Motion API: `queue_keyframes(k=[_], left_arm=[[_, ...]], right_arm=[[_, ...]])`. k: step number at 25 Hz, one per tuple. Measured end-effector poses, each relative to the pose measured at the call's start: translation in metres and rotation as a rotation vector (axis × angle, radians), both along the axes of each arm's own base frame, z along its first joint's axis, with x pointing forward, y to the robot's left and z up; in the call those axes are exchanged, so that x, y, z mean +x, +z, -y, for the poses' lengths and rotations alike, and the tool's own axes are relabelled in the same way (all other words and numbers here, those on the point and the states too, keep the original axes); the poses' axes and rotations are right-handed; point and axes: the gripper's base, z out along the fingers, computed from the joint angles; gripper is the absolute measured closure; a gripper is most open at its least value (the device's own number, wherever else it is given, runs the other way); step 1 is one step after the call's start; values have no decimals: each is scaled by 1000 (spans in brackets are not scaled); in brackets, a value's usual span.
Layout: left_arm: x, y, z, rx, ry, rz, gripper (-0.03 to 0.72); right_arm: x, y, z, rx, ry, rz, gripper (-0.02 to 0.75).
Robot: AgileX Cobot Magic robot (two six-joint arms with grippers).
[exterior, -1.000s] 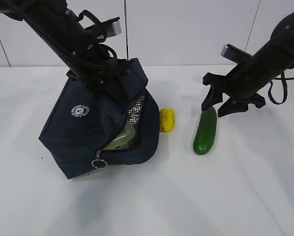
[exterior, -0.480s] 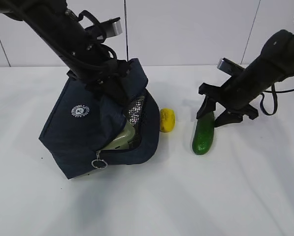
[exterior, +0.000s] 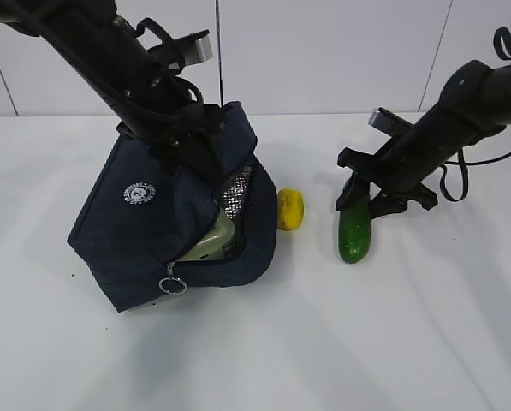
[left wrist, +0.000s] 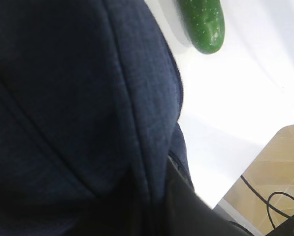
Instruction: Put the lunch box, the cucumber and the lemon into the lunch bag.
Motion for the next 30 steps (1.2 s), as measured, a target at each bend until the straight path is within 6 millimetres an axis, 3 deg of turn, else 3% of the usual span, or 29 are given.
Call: queue_keyframes(k=[4,10,20,26,30], left_arm=[[0,0,0,0,0,0,680],[3,1,2,-22,24,25,680],[12,7,6,-122,115,73,680],[13,8,6,-135,124,74,680],[13,8,7,-137,125,73,680]], right_arm=[[8,26,-6,35,120,32,433],[6,60,-25,271,316,89,435],[6,69,-41,389,370,162,435],[-4,68,-86,434,499,199,437],[-6,56,-110,518,551,235,438]])
